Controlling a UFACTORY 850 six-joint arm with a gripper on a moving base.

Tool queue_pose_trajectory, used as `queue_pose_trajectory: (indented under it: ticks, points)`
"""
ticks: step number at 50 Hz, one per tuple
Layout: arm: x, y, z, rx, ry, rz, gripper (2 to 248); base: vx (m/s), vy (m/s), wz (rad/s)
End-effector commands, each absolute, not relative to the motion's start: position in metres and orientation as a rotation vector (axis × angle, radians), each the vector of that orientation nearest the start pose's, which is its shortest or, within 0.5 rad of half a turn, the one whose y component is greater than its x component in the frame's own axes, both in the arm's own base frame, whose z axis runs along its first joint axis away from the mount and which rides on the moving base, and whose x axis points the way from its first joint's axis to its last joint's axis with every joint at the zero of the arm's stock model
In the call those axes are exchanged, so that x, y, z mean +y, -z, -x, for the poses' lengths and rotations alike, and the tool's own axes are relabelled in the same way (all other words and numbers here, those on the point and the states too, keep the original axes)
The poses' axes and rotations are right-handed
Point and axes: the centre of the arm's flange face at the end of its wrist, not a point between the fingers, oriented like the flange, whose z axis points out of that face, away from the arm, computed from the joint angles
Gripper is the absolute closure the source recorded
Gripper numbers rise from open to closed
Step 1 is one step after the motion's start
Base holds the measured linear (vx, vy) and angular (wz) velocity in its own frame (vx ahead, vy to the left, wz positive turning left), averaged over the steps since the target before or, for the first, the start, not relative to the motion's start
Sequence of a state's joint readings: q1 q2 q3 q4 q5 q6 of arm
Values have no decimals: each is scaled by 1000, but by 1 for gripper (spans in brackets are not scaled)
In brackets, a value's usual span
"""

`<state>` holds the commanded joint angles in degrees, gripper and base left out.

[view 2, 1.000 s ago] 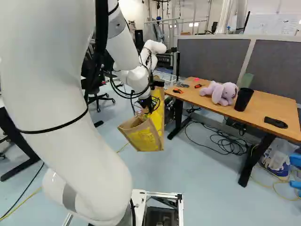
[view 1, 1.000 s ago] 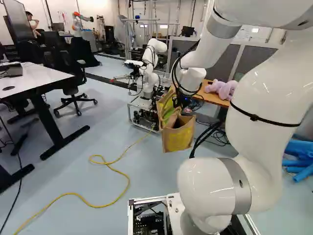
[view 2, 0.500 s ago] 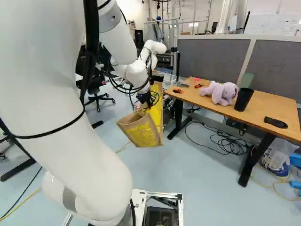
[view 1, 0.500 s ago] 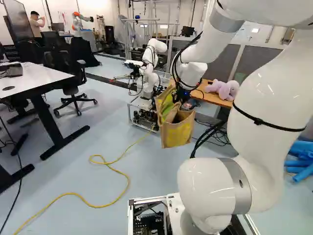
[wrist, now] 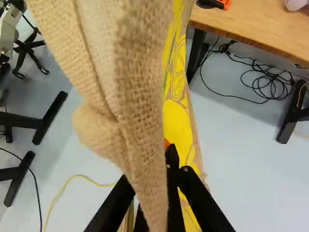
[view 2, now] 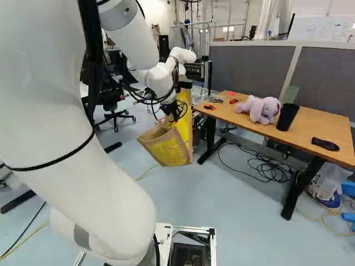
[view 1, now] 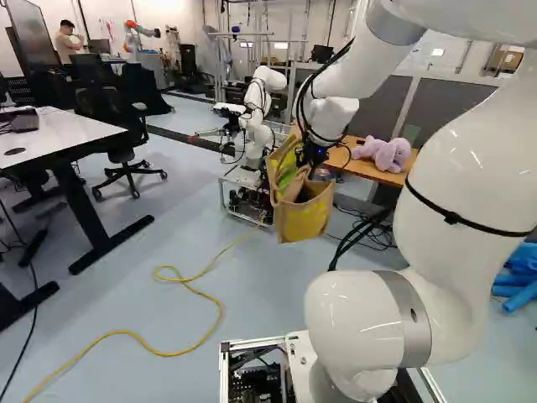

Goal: Pick up the bag on the ground and place it on the table

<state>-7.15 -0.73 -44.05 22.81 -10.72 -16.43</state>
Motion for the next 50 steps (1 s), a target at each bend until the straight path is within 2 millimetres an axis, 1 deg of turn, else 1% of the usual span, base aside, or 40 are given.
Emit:
queue_pose_trajectory:
  ticks: [19,35,50]
  points:
    - [-49,-495,-449,299,961,2910,228,0,0,0]
    - [-49,-514,-450,292,1021,2890,228,0,0,0]
    - [-46,-531,-454,284,1016,2872,228,0,0,0]
